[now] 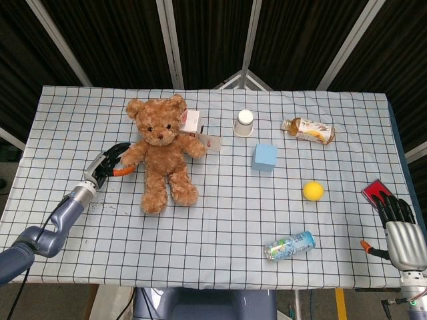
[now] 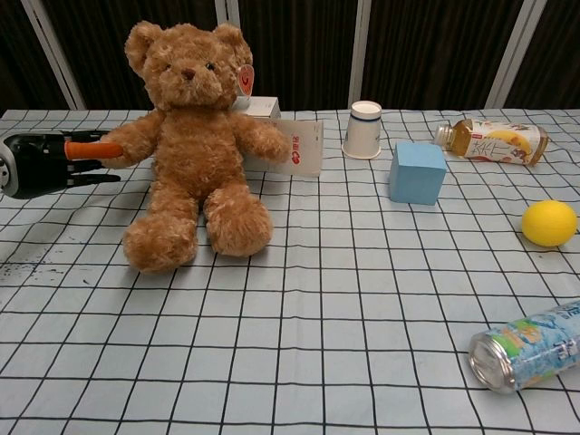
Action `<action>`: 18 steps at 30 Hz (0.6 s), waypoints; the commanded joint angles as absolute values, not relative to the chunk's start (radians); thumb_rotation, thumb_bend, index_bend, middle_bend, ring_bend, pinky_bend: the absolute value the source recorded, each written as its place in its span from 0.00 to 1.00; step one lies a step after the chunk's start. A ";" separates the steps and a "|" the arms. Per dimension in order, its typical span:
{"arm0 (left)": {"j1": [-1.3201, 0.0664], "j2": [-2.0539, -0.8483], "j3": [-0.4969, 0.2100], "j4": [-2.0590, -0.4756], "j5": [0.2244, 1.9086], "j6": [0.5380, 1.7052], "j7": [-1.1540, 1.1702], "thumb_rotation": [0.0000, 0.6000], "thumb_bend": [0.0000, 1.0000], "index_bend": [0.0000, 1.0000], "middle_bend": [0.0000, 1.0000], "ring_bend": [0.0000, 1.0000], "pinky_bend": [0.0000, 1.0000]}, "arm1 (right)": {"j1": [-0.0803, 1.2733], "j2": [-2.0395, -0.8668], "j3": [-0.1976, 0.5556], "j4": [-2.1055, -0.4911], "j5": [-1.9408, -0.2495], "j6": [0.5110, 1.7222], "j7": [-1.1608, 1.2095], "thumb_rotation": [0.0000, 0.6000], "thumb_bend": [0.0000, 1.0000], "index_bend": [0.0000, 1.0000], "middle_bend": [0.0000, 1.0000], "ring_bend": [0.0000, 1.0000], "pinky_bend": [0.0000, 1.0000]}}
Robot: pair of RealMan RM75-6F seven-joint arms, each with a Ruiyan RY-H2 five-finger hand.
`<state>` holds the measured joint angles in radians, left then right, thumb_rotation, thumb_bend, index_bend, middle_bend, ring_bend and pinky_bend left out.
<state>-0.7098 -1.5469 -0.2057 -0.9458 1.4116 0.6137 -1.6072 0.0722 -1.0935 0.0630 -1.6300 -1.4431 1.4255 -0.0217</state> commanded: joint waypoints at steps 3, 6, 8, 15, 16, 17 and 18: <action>-0.713 -1.566 -0.211 -0.939 1.389 0.618 -1.580 1.00 0.31 0.31 0.24 0.00 0.07 | 0.070 -1.092 0.062 -1.631 -1.446 1.430 -0.018 1.00 0.13 0.05 0.02 0.00 0.00; -0.712 -1.574 -0.216 -0.938 1.378 0.623 -1.565 1.00 0.33 0.32 0.25 0.00 0.07 | 0.070 -1.091 0.063 -1.631 -1.444 1.429 -0.017 1.00 0.13 0.05 0.02 0.00 0.00; -0.710 -1.580 -0.221 -0.936 1.367 0.629 -1.555 1.00 0.33 0.32 0.25 0.00 0.07 | 0.070 -1.091 0.063 -1.631 -1.443 1.429 -0.015 1.00 0.13 0.05 0.02 0.00 0.00; -0.701 -1.596 -0.243 -0.939 1.338 0.656 -1.526 1.00 0.34 0.32 0.24 0.00 0.07 | 0.069 -1.091 0.065 -1.631 -1.441 1.432 -0.012 1.00 0.13 0.05 0.02 0.00 0.00; -0.701 -1.597 -0.245 -0.939 1.336 0.660 -1.523 1.00 0.34 0.32 0.24 0.00 0.07 | 0.069 -1.091 0.065 -1.631 -1.441 1.432 -0.013 1.00 0.13 0.05 0.02 0.00 0.00; -0.699 -1.600 -0.249 -0.940 1.333 0.666 -1.518 1.00 0.34 0.32 0.24 0.00 0.07 | 0.069 -1.091 0.065 -1.631 -1.441 1.432 -0.013 1.00 0.13 0.05 0.02 0.00 0.00; -0.699 -1.601 -0.250 -0.941 1.332 0.669 -1.515 1.00 0.34 0.32 0.24 0.00 0.07 | 0.069 -1.091 0.065 -1.631 -1.441 1.432 -0.013 1.00 0.13 0.05 0.02 0.00 0.00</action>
